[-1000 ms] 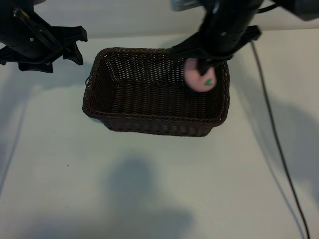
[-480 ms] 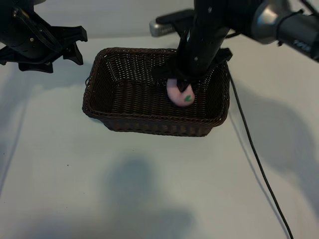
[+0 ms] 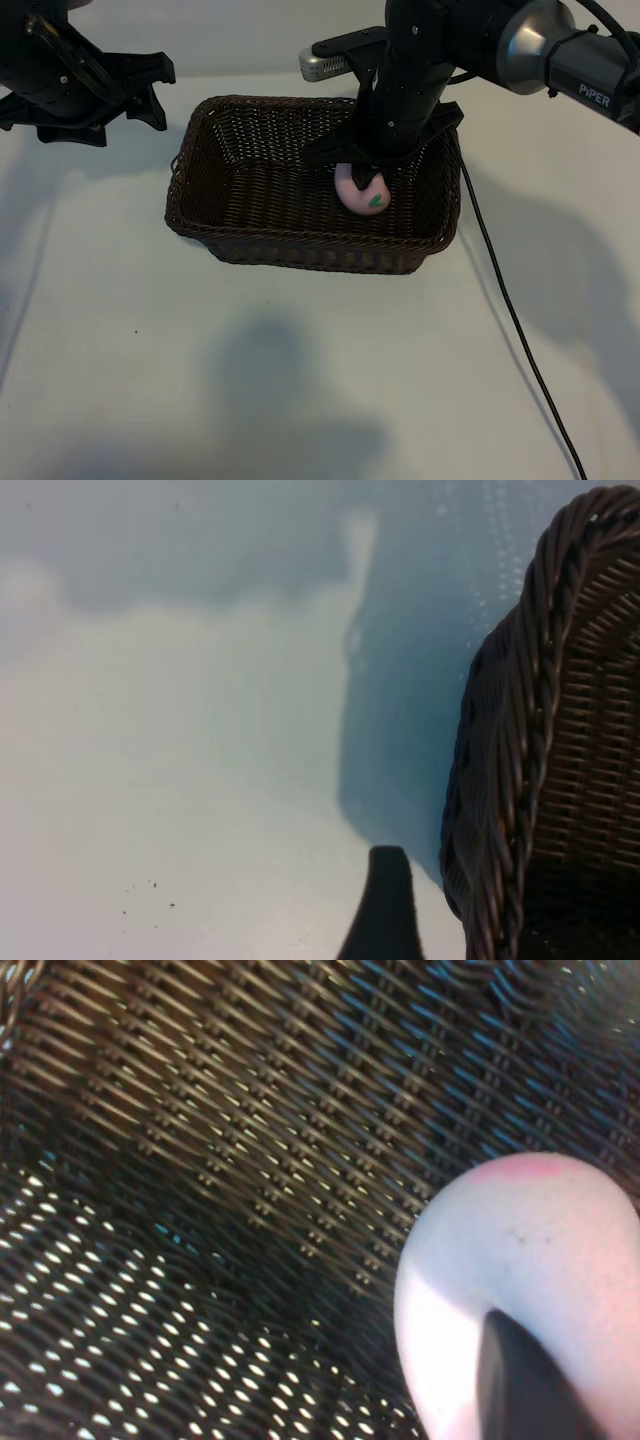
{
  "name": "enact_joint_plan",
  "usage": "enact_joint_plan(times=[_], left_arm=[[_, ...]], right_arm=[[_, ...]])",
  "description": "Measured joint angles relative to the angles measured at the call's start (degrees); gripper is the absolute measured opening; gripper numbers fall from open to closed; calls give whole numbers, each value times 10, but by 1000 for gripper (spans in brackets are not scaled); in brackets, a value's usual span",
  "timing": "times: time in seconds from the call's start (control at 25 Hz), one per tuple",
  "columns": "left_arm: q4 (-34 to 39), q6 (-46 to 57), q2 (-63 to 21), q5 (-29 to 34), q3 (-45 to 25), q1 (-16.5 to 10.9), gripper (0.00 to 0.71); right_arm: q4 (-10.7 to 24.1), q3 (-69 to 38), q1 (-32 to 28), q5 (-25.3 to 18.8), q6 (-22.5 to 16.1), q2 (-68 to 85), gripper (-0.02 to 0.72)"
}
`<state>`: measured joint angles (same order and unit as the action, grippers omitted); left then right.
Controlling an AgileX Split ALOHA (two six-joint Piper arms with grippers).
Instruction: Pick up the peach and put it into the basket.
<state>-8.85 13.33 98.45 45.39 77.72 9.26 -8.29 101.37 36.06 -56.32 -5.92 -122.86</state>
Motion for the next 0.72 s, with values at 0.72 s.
enact_joint_plan(times=[0.72], left_arm=[[0, -1, 0, 0, 0, 0, 585]], right_arm=[[20, 0, -38, -73, 4, 77, 563]])
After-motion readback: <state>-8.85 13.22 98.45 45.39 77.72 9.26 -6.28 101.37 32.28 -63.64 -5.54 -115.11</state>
